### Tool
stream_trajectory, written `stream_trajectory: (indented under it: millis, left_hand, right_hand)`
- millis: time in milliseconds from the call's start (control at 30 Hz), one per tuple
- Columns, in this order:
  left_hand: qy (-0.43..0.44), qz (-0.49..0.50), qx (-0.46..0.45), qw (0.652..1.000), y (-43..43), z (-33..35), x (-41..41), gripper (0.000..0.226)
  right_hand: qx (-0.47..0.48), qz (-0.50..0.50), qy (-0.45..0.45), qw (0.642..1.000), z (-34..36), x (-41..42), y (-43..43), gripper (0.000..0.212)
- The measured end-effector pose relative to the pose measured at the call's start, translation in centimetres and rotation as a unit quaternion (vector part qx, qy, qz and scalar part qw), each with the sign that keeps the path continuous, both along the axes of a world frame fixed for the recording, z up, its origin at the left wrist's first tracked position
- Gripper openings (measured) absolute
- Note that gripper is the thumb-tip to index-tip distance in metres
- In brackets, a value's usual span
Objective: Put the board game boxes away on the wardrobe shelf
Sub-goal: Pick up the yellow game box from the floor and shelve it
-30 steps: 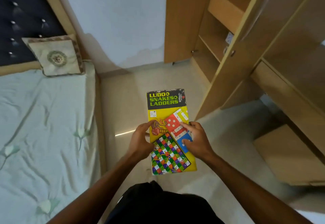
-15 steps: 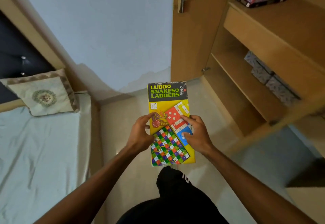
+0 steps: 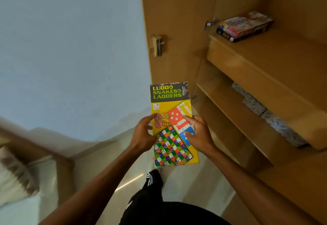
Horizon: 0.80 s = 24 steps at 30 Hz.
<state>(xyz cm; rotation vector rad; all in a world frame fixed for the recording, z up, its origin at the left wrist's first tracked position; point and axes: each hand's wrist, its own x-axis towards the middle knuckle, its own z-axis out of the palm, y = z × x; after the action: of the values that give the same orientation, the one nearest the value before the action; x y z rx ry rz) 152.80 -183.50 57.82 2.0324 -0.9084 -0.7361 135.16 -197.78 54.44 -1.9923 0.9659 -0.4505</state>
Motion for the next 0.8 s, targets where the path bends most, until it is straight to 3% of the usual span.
stream_trajectory:
  millis: [200,500,800]
  left_hand:
    - [0.024,-0.096,-0.049,0.994,-14.3,2.6,4.9,0.076]
    - [0.078,-0.264,-0.111,0.955,-36.7,6.8,6.6,0.068]
    - [0.084,-0.264,-0.103,0.955,-59.2,6.8,5.8,0.067]
  right_hand:
    - [0.0,-0.09,-0.006,0.996,1.9,3.0,-11.1,0.062]
    - [-0.051,-0.233,-0.031,0.971,6.4,3.0,-27.5,0.054]
    - [-0.094,-0.246,-0.029,0.964,7.3,1.4,-48.5,0.05]
